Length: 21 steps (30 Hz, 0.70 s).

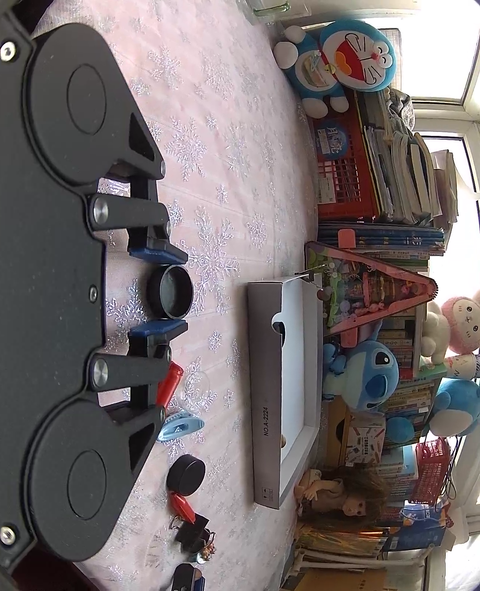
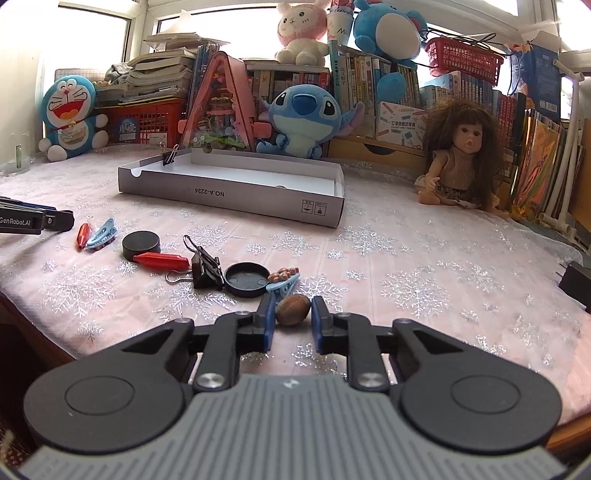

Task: Organize rigid objects
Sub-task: 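Grasp the black jar base with the left tool while the right tool grasps the second hazelnut, then carry the jar base in the left tool while the right tool carries the hazelnut to the tray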

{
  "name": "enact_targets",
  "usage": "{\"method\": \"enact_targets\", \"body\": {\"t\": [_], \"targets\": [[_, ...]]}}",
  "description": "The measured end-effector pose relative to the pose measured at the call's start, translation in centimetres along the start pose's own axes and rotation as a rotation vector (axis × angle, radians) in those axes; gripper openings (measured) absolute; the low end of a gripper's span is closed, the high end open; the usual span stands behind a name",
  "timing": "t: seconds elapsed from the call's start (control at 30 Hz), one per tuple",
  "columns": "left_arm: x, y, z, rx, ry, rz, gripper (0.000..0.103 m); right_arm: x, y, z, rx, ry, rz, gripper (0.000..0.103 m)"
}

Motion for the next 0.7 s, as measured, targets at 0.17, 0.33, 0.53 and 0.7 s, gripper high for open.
{"method": "enact_targets", "body": {"t": [0.17, 0.33, 0.53, 0.7], "targets": [[0.6, 0.0, 0.2, -0.004, -0.002, 0.007, 0.030, 0.5, -0.4, -0.2, -0.011, -0.002, -0.014, 0.025], [2.2, -0.2, -0.1, -0.008, -0.003, 0.039, 0.030, 1.7, -1.0, -0.9, -0.028, -0.004, -0.055, 0.025], [4.9, -1.1, -1.2, -0.027, -0.016, 0.079, 0.030, 3.7, -1.8, -2.5, -0.044, 0.001, -0.122, 0.025], [7.2, -2.1, -2.2, -0.052, -0.030, 0.079, 0.030, 5.6, -2.8, -4.0, -0.044, 0.014, -0.174, 0.025]]}}
Point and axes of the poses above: each gripper's, at about its wrist camera, not at the fingertips, and z roughly against the way its jaws point, y to its left, x to its top, the point moved 5 cm from there along -z, roughly the way its jaws point, and after that the axes turned 7 degrees about z, right-handed, at the moved point
